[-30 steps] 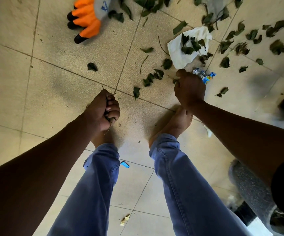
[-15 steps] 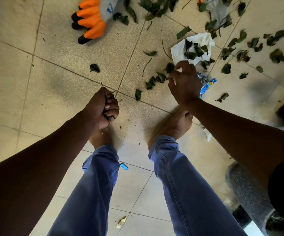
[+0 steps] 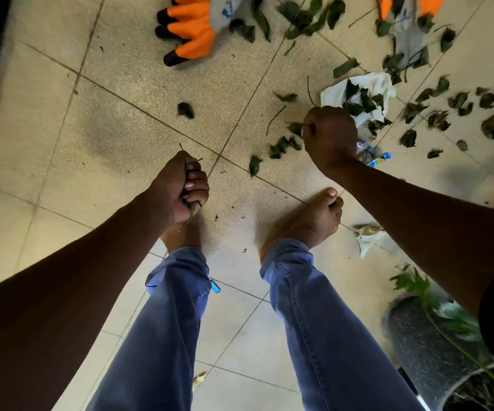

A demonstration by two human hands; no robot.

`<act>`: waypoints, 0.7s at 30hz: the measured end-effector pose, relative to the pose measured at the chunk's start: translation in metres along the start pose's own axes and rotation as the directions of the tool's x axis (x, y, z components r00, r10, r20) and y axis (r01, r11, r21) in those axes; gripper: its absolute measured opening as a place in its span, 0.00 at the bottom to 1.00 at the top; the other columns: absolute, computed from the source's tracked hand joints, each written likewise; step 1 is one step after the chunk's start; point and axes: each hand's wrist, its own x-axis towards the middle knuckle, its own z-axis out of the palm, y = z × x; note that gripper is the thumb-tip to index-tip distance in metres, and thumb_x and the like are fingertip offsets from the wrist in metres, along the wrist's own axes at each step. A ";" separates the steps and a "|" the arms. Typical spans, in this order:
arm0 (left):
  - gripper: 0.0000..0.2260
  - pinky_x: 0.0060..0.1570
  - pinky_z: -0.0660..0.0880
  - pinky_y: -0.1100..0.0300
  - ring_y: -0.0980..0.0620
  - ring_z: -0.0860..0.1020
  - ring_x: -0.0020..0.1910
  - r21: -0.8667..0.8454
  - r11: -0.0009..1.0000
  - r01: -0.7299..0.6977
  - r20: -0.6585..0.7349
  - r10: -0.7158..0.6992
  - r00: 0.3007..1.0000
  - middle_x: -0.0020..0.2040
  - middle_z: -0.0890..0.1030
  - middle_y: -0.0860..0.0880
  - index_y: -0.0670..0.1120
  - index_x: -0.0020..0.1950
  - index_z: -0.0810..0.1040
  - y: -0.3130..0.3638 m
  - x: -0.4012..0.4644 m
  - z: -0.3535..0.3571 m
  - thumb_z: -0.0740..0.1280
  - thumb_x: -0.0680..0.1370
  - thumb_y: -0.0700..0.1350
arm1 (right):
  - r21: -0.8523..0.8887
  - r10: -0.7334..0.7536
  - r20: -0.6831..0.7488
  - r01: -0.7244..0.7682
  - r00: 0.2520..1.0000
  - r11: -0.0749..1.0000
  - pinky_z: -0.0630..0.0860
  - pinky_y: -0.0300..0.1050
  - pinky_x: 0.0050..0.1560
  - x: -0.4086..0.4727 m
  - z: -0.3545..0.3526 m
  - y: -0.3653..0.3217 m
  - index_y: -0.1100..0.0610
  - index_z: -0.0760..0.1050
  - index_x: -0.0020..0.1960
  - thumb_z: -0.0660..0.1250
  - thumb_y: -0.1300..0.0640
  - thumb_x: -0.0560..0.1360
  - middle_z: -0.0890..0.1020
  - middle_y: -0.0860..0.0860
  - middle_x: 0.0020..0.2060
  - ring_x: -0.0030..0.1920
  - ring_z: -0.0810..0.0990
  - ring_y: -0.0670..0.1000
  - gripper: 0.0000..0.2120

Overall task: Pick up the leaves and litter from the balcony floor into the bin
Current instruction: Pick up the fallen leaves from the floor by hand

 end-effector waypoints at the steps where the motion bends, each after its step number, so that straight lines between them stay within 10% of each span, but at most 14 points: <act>1: 0.16 0.15 0.54 0.66 0.59 0.59 0.19 -0.007 1.000 0.005 0.002 -0.005 1.000 0.27 0.59 0.55 0.51 0.31 0.62 0.000 0.000 -0.001 0.55 0.80 0.45 | 0.056 0.050 -0.035 -0.048 0.998 0.997 0.75 0.49 0.40 0.000 -0.001 -0.004 0.57 0.80 0.44 0.65 0.56 0.76 0.83 0.56 0.40 0.43 0.81 0.59 0.06; 5: 0.16 0.15 0.54 0.66 0.59 0.59 0.19 -0.034 0.999 0.004 -0.004 -0.004 1.000 0.27 0.59 0.55 0.51 0.32 0.61 0.001 -0.001 -0.006 0.55 0.81 0.45 | 0.250 0.195 -0.047 -0.178 0.980 0.952 0.74 0.47 0.40 -0.006 0.002 -0.018 0.54 0.81 0.44 0.69 0.56 0.73 0.85 0.50 0.40 0.43 0.83 0.55 0.03; 13: 0.16 0.16 0.52 0.67 0.59 0.58 0.20 -0.006 1.000 -0.006 -0.034 0.006 0.999 0.28 0.58 0.55 0.52 0.32 0.61 0.005 0.001 -0.006 0.55 0.80 0.44 | 0.114 0.063 0.014 -0.065 0.998 0.991 0.74 0.47 0.43 0.002 0.031 -0.020 0.62 0.78 0.43 0.66 0.68 0.69 0.76 0.61 0.57 0.46 0.79 0.61 0.04; 21: 0.16 0.18 0.51 0.67 0.59 0.58 0.20 -0.006 1.000 -0.013 -0.032 0.012 0.999 0.28 0.59 0.55 0.51 0.32 0.62 0.013 0.001 0.006 0.56 0.80 0.44 | 0.057 0.042 0.069 -0.046 0.997 0.997 0.66 0.49 0.40 0.015 0.023 -0.028 0.64 0.77 0.49 0.64 0.66 0.72 0.80 0.64 0.44 0.45 0.79 0.64 0.07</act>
